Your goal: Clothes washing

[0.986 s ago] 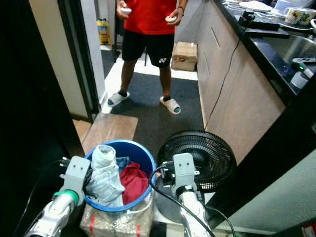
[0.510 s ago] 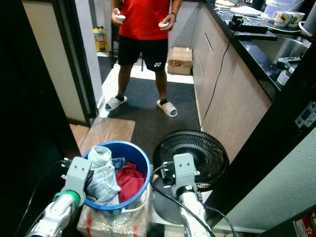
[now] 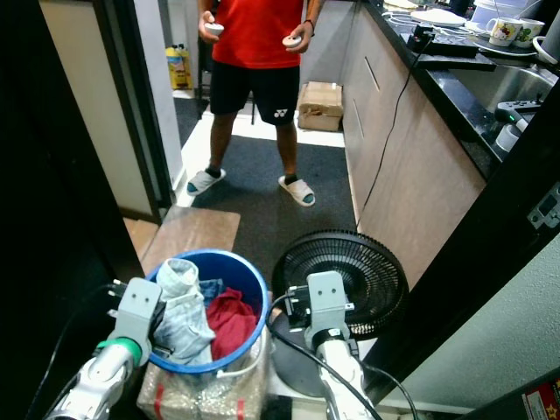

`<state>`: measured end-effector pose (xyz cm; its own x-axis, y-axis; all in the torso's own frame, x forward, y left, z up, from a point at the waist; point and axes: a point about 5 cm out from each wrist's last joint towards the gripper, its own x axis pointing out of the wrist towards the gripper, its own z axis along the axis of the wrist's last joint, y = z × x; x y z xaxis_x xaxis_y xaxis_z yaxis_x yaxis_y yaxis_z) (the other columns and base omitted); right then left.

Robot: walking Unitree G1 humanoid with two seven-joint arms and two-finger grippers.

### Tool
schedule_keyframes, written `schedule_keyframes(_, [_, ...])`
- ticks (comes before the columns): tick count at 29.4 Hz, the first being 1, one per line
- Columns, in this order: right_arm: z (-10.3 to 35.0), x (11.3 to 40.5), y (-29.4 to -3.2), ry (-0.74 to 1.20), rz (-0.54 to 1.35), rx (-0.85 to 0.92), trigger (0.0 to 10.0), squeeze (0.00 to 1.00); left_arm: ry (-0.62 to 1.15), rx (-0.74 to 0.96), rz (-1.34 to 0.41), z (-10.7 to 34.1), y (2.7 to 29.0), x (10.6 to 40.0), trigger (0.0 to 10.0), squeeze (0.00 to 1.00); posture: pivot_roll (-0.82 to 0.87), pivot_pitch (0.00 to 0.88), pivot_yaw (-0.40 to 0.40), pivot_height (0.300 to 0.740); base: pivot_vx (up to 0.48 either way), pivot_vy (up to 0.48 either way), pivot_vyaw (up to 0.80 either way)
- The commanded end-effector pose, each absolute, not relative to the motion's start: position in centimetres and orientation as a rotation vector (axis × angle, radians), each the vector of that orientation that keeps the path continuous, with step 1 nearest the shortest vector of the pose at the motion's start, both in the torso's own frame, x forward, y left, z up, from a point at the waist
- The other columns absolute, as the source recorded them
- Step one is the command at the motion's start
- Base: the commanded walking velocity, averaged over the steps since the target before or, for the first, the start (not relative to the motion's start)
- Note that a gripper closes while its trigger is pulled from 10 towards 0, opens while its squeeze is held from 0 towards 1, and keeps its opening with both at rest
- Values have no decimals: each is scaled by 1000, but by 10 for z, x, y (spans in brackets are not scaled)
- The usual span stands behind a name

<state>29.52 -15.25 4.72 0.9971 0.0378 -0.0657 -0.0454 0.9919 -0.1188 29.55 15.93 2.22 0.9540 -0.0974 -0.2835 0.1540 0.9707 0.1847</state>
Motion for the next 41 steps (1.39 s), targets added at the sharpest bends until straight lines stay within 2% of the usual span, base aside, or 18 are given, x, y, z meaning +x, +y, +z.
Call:
schedule_keyframes(1, [45,295,-151,79,41,-115,10000,0,311,217,-133,16,161,292,10000,0,6,0,34,721,0,0,0])
schedule_keyframes(30, [46,295,-150,74,45,-112,10000,0,308,213,-132,17,161,292,10000,0,7,0,37,611,0,0,0])
schedule_keyframes(34, [54,298,-150,37,45,-119,10000,0,297,169,-111,24,161,298,10000,0,9,0,38,601,0,0,0])
schedule_keyframes(37, [99,312,-155,-126,25,-96,10000,0,162,30,-95,67,155,321,10000,0,9,0,37,586,0,0,0])
schedule_keyframes(39, [99,312,-155,-126,25,-96,10000,0,162,30,-95,67,155,321,10000,0,9,0,37,586,0,0,0])
schedule_keyframes(41, [130,319,-159,-235,14,-87,10000,0,49,-7,-121,102,150,332,10000,0,9,0,38,576,0,0,0])
